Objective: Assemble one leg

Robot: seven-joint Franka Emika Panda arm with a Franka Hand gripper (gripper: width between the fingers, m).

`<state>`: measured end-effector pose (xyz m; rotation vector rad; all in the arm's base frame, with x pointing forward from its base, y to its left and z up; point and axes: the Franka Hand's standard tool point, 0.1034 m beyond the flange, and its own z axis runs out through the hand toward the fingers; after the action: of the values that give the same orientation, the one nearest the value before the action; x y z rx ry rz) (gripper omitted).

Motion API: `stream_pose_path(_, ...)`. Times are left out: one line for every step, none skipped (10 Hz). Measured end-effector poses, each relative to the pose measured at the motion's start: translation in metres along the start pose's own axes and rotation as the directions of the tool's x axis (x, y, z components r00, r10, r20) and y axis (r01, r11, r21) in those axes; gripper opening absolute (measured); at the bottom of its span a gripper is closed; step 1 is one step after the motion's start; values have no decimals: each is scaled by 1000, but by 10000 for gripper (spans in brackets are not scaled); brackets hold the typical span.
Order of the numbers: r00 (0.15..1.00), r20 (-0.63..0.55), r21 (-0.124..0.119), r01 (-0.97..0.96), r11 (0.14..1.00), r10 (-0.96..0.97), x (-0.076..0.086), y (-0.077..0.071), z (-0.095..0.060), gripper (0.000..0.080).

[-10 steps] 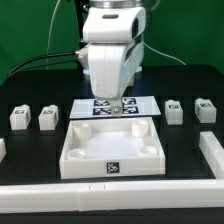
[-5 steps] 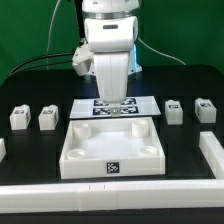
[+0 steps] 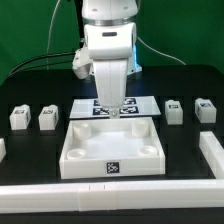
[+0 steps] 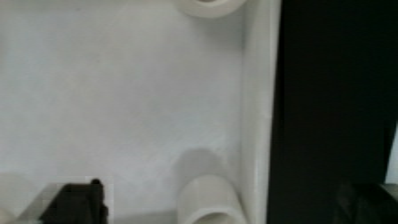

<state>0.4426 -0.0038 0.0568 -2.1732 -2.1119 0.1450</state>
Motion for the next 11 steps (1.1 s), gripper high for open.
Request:
stream_pose_path(1000,0,15,6,1000,-6,0,-8,6,650)
stream_pose_path(1000,-1,32,7,999,-7,1,-15,13,650)
stream_pose_path(1000,-3,48,7,999,-7,1,-18,20,650)
stream_pose_path(1000,-7,63,6,998,-5,3,-22,28,650)
stream_pose_path(1000,-9,72,8,997,-7,5,-24,33,650)
stream_pose_path(1000,-11,77,10,997,-9,7,-25,36,650)
stream_pose_path(1000,-11,82,10,997,-9,9,-26,39,650)
stream_pose_path(1000,-12,87,11,996,-10,10,-27,41,650)
stream_pose_path(1000,-13,92,4,996,-3,11,-27,43,627)
stream_pose_path(1000,-13,97,-1,995,2,13,-26,46,627)
stream_pose_path(1000,-13,97,-3,995,5,12,-26,46,452)
